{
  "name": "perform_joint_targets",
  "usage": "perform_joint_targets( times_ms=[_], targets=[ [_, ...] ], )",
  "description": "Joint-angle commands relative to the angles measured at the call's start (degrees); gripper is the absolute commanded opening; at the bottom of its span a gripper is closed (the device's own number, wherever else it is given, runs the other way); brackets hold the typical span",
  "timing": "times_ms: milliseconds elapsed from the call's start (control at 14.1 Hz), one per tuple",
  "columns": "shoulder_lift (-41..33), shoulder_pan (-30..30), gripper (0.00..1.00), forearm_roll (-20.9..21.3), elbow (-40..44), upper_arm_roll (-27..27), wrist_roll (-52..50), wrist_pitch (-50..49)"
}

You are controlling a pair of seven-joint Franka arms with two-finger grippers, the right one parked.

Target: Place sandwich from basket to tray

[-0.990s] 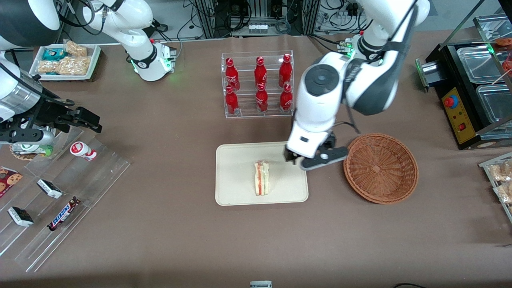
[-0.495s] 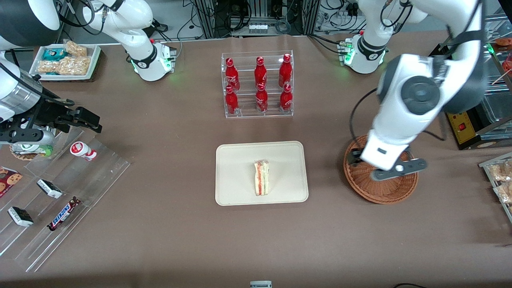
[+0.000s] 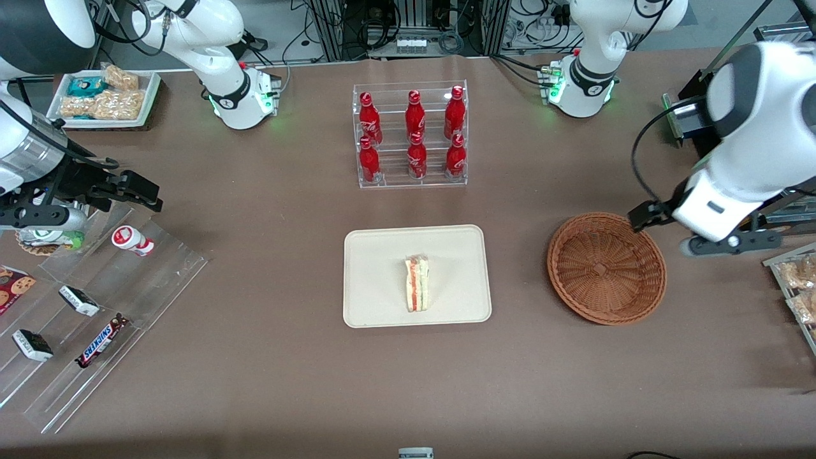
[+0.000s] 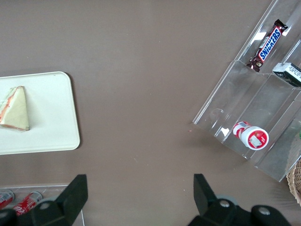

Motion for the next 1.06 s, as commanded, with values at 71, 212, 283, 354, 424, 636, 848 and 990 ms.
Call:
perform_joint_targets(
  times_ms=[71,212,283,354,424,636,848,990],
  targets=[
    [-5.01,7.08,1.00,-0.97,-0.97,-6.15,5.94,-3.72],
    [-5.27,9.02,1.00,-0.97,0.96,-7.57,10.23,-6.71],
    [-5.27,9.03,1.00,-0.97,2.36,-7.14,12.17,-8.12],
    [-5.27,9.03,1.00,-0.88,3.86,-6.96,13.58,-9.35],
    [-5.19,9.03,1.00,-0.79,4.57,-6.87,14.03,-9.71],
    [-5.10,8.94,1.00,-0.53,4.49,-7.13,13.86,-9.27],
    [-5.19,9.11,1.00,-0.35,4.14,-7.04,13.86,-9.10],
    [-5.01,9.11,1.00,-0.35,4.05,-7.04,13.86,-9.01]
  ],
)
